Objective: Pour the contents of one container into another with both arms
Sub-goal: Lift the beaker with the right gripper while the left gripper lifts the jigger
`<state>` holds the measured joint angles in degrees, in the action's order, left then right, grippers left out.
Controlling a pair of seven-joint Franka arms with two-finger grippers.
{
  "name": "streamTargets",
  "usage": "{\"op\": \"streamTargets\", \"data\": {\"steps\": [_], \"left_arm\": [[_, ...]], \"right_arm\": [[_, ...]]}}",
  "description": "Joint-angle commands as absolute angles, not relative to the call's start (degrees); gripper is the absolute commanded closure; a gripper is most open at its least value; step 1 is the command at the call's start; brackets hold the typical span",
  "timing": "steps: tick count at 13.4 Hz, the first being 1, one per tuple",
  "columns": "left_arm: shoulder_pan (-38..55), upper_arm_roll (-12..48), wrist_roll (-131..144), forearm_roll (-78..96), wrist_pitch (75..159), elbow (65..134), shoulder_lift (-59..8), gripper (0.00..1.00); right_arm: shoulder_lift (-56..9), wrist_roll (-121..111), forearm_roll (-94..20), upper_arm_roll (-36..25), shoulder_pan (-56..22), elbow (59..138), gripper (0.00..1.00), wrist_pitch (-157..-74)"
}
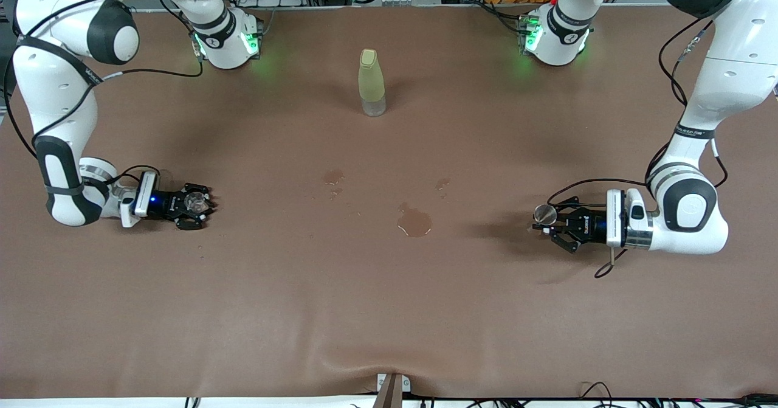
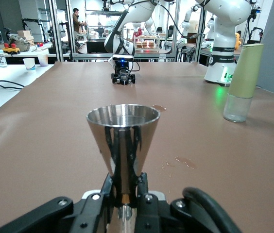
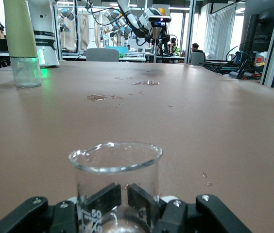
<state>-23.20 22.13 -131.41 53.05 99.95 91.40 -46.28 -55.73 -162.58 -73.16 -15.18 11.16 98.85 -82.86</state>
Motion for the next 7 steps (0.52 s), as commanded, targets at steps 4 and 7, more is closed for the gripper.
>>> {"op": "streamTargets", "data": {"steps": [4,7], "left_arm": [[-23.0,22.2,-130.7,54.3,100.9,92.0,-45.3,1.0],[-22.9,23.3,-130.7,54.5,101.0,91.8,-45.1,1.0]], "right_arm": [[-56.0,-172.5,-74.2,-14.9,9.6,99.8,1.0,-83.0],[-55.5,-166.7,-74.2,-14.9,8.9,99.7,1.0,-78.3]]}}
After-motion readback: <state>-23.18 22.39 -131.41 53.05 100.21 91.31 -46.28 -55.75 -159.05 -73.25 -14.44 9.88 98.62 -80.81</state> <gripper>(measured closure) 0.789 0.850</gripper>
